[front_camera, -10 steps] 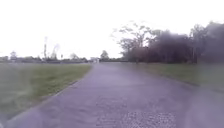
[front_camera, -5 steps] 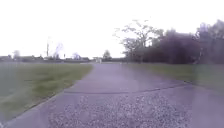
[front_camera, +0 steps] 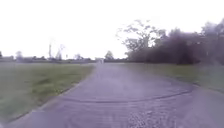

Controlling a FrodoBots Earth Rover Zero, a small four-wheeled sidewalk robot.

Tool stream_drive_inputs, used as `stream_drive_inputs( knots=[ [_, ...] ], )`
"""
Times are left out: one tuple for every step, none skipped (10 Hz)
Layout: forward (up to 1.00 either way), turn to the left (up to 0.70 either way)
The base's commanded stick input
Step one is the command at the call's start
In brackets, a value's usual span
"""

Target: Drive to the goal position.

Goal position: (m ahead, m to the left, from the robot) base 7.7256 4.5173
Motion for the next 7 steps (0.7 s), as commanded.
stream_drive_inputs(
  knots=[
    [0.85, -0.34],
    [0.85, -0.34],
    [0.85, -0.28],
    [0.85, -0.16],
    [0.85, -0.04],
    [0.85, 0.00],
    [0.85, 0.00]
  ],
)
